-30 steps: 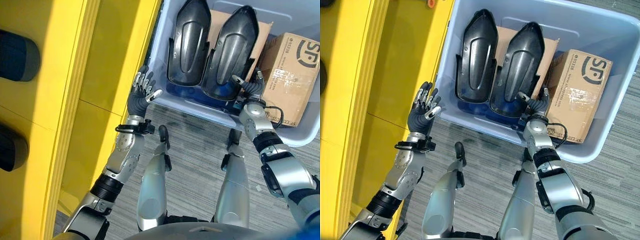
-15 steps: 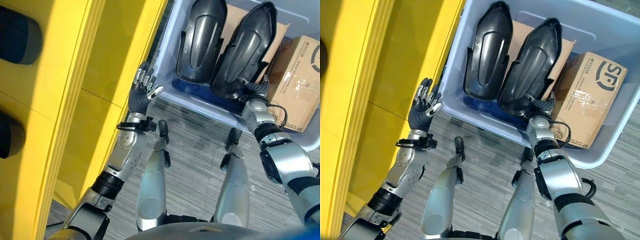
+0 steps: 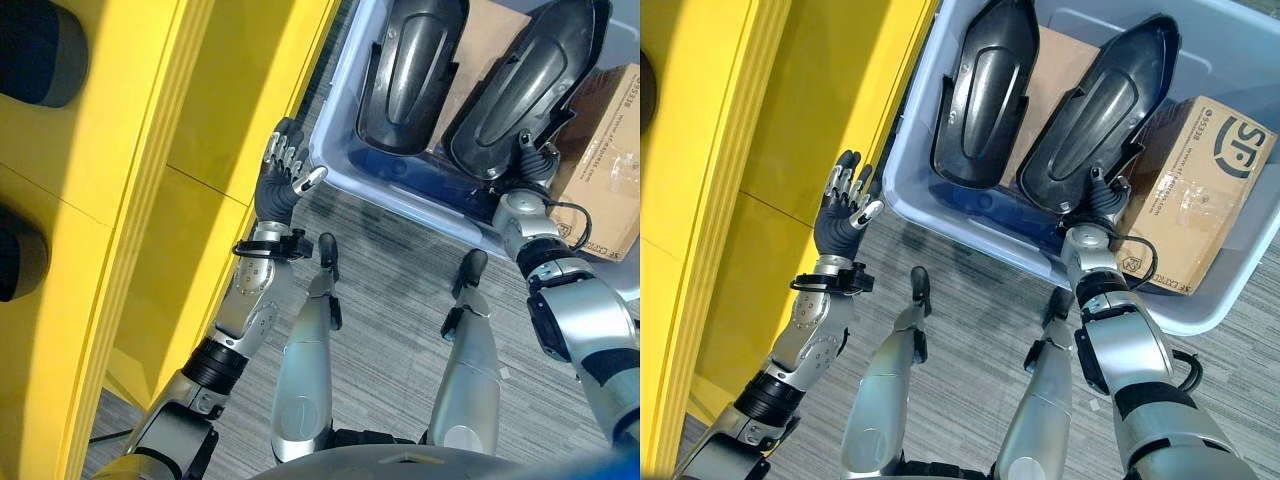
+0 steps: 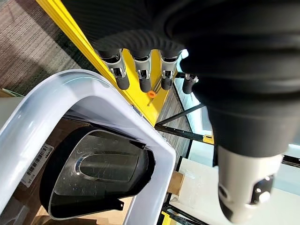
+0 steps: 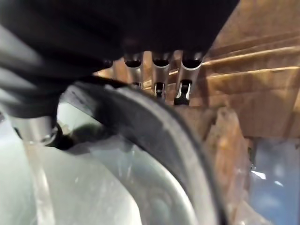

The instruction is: Move parts from the plastic box to the shelf.

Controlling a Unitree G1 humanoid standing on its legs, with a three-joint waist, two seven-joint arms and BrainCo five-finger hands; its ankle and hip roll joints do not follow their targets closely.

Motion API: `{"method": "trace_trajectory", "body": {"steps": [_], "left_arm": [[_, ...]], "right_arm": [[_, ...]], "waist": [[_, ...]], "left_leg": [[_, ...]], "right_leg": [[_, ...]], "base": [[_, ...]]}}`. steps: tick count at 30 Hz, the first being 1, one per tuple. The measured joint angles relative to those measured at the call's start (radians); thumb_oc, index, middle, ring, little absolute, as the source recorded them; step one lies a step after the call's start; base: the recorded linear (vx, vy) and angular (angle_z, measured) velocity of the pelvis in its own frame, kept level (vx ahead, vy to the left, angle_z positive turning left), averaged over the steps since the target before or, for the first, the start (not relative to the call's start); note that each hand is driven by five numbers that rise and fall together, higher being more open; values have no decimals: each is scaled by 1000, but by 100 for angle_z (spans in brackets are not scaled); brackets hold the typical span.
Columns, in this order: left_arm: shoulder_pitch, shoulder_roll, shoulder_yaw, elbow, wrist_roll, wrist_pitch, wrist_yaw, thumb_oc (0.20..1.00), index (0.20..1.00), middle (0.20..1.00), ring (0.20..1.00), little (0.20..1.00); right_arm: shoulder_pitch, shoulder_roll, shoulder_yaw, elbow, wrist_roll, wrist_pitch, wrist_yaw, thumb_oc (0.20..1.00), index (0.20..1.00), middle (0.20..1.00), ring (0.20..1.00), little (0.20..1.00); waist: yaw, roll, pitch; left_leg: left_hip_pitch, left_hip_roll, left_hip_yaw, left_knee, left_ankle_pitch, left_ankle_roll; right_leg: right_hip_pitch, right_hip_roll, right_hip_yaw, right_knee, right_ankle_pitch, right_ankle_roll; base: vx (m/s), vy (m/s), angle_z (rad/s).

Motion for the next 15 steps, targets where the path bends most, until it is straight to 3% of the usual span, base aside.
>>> {"method": "trace_trajectory", "body": {"steps": [15], "left_arm": [[39,-4,12,-10,-8,0,-5,1000,1000,1000,1000,1000]], "right_arm": [[321,12,-56,-479,-42,19,2,200,200,200,200,200]], "waist": [[-29,-11,-16]], "left_leg": [[81,6,2,-6,-1,4]], "right_leg": [[102,6,-10,-37,15,1]], "base": [[3,-8,0]]}}
